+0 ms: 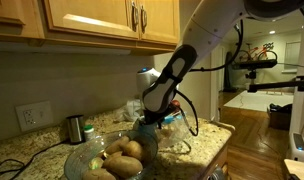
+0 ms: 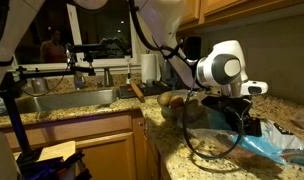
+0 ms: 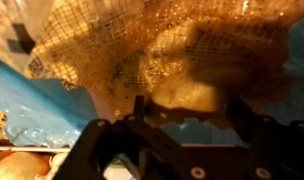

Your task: Remove a potato from the plastic bag and put it in the glass bowl

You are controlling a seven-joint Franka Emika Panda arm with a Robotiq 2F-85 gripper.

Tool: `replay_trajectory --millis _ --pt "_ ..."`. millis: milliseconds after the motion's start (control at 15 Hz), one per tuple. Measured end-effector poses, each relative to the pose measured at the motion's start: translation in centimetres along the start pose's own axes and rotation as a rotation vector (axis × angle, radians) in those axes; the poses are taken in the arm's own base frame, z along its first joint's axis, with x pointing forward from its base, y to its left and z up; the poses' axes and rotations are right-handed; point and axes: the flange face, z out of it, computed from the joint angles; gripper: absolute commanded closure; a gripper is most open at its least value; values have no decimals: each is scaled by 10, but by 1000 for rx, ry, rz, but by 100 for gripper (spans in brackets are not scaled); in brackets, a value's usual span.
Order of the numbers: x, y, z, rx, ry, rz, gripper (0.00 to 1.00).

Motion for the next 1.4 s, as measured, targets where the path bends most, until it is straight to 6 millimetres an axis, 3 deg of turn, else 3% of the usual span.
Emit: replay_trajectory --millis 467,667,733,800,1067,1400 --pt "7 5 -7 23 28 30 72" --pt "7 6 -9 29 26 31 72" --pt "5 6 -9 31 24 24 22" --pt "3 5 -10 34 20 16 21" --pt "-18 0 -10 46 -14 -27 1" --pt "-49 -3 0 50 -75 -45 0"
